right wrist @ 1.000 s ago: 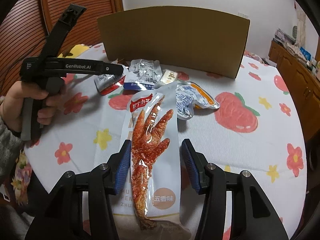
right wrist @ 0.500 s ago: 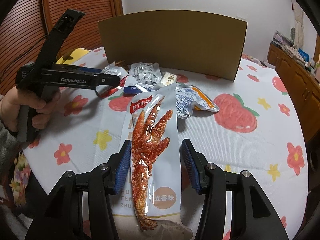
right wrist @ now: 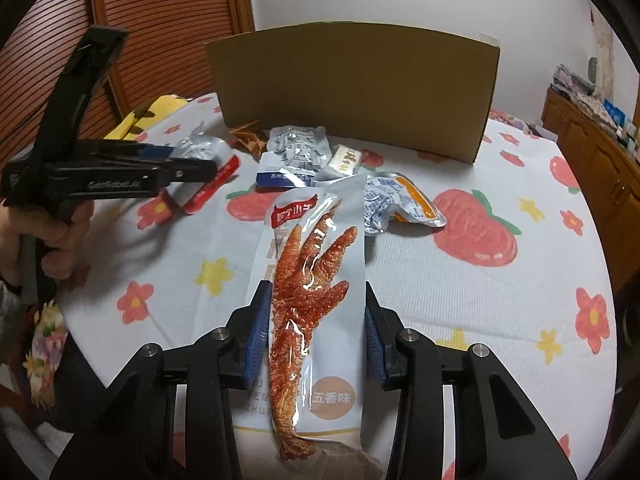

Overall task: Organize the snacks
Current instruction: 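Grasp the silver foil packet with the left tool while the right tool grasps the chicken-feet packet, then lift both held packets and carry them over the cardboard box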

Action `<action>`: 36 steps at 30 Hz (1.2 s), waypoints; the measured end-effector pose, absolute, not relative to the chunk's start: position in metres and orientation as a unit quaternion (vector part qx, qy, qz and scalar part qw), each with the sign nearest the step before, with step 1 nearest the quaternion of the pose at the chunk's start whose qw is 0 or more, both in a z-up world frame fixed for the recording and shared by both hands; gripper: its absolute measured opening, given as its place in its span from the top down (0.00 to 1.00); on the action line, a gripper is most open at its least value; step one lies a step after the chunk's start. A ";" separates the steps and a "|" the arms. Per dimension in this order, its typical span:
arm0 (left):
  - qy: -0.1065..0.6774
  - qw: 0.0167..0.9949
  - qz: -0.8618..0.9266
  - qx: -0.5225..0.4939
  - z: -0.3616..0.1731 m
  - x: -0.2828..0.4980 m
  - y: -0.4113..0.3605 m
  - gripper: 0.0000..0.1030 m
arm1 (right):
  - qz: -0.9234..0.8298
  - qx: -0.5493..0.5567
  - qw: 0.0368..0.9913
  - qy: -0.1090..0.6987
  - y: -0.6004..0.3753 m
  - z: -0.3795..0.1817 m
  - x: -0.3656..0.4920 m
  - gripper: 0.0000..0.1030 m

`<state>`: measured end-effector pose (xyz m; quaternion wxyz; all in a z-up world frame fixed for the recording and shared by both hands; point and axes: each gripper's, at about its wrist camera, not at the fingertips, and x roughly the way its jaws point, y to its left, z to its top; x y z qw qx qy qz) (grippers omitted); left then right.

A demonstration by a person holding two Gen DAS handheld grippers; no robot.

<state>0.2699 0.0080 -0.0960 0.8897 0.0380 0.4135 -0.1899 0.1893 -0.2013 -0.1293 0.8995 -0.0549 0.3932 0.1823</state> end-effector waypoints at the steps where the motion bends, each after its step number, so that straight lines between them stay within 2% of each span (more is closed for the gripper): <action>1: 0.412 0.890 -0.190 0.034 -0.095 0.268 0.010 0.56 | 0.182 -0.053 0.899 0.394 -0.202 -0.129 0.189 0.60; 14: 0.385 0.902 -0.195 0.020 -0.074 0.244 0.011 0.55 | 0.179 -0.035 0.912 0.367 -0.203 -0.116 0.171 0.60; 36: 0.329 0.921 -0.206 0.030 -0.017 0.217 0.006 0.55 | 0.152 -0.021 0.938 0.311 -0.224 -0.054 0.145 0.60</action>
